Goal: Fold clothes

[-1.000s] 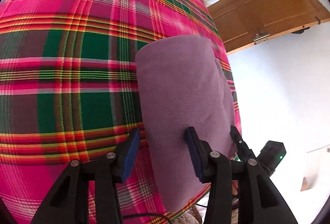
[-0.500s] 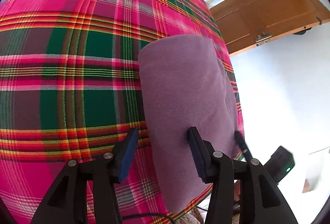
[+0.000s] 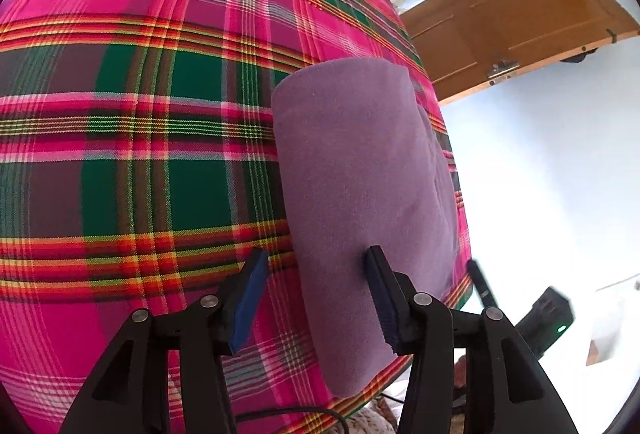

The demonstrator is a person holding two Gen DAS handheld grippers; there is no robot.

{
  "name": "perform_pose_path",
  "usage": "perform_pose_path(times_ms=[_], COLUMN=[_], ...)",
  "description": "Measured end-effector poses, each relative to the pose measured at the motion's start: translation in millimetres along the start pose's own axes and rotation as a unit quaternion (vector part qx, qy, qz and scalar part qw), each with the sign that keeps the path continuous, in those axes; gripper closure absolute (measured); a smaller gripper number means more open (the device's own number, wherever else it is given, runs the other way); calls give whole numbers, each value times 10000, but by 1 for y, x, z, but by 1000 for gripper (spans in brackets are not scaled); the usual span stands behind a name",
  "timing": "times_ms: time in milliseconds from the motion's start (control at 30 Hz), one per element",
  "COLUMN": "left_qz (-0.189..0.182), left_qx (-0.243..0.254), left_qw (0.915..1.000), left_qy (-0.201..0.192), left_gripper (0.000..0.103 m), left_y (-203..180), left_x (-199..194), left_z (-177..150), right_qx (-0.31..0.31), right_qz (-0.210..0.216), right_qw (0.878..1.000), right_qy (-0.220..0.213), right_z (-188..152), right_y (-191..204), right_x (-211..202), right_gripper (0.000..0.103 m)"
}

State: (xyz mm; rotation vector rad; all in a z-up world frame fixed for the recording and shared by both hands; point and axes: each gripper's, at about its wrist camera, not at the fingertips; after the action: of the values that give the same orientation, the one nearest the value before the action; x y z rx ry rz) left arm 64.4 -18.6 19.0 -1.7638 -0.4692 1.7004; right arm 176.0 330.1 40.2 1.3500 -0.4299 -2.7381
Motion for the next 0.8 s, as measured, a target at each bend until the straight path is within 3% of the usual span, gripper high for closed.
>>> perform_pose_path(times_ms=[133,233,433,800], left_qz=[106,175,226,61], left_qx=[149,260,403,540], left_qw=[9998,9995,9989,9985], left_qy=[-53,-72,-78,9], left_gripper=[50,50,46,45], left_y=[0,-3,-8,-5], left_x=[-6,-5,5,14], left_z=[-8,-7,8,24], right_qx=[-310,-575,-918,-977], right_qz=[98,306,276,-505], right_qw=[9995,9976,9906,9781], right_qy=[-42,247,979,1765], right_z=[39,65,105,136], right_y=[14,29,56,78], right_x=[9,30,81,141], right_gripper=[77,77,77,77])
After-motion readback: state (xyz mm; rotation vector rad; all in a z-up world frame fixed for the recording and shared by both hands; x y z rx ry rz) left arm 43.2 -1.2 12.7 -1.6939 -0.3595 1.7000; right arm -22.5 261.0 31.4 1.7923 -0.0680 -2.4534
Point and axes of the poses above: each gripper's, at about its wrist camera, not at the fingertips, and x roughly the way its jaws point, y to its left, z to its top, and after that the axes turned 15 degrees about y, right-handed
